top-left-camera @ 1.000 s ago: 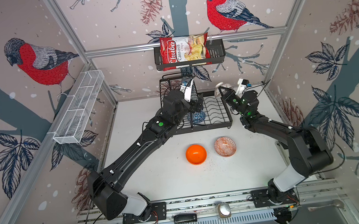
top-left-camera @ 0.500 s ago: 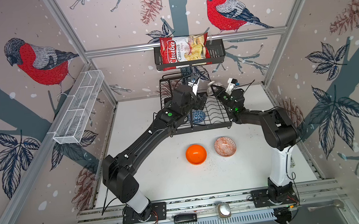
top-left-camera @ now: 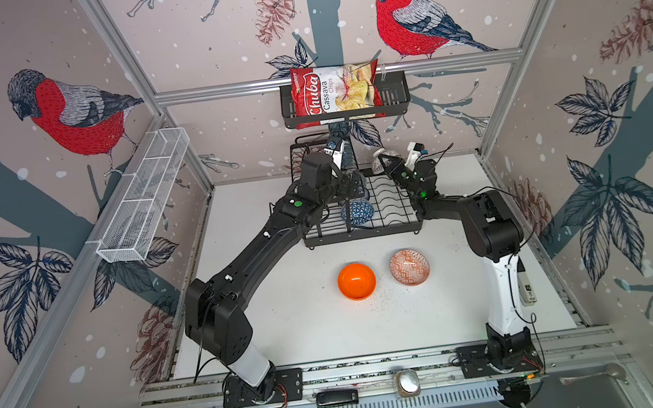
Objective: Load the bowls into the dish rack
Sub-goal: 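Lower the white bowl into the rack slots beyond the other bowls with the right gripper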
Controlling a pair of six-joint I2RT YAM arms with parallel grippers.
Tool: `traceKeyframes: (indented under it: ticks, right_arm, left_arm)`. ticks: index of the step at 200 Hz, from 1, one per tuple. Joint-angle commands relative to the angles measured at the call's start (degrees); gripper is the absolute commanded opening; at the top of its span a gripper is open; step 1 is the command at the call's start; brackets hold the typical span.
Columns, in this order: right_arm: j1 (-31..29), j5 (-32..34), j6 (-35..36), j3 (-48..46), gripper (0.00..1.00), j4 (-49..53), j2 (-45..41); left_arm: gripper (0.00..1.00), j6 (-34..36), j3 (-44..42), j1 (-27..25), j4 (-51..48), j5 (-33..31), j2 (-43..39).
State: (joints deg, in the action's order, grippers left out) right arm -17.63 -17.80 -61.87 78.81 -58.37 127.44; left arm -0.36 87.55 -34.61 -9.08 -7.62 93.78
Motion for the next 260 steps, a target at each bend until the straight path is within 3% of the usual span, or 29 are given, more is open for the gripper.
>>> traceKeyframes:
  ticks: [1, 158, 260]
  right_arm:
    - [0.0, -0.8, -1.8, 0.8, 0.0, -3.6, 1.8]
    - [0.6, -1.9, -10.9, 2.1, 0.0, -10.2, 9.5]
    - [0.8, -0.8, -13.0, -0.2, 0.0, -8.5, 7.8]
  left_arm:
    - [0.98, -1.3, -0.8, 0.2, 3.2, 1.1, -0.7]
    - [0.98, -1.7, -3.5, 0.2, 4.2, 1.1, -2.2]
    - [0.98, -1.9, -3.8, 1.0, 4.4, 1.4, -2.9]
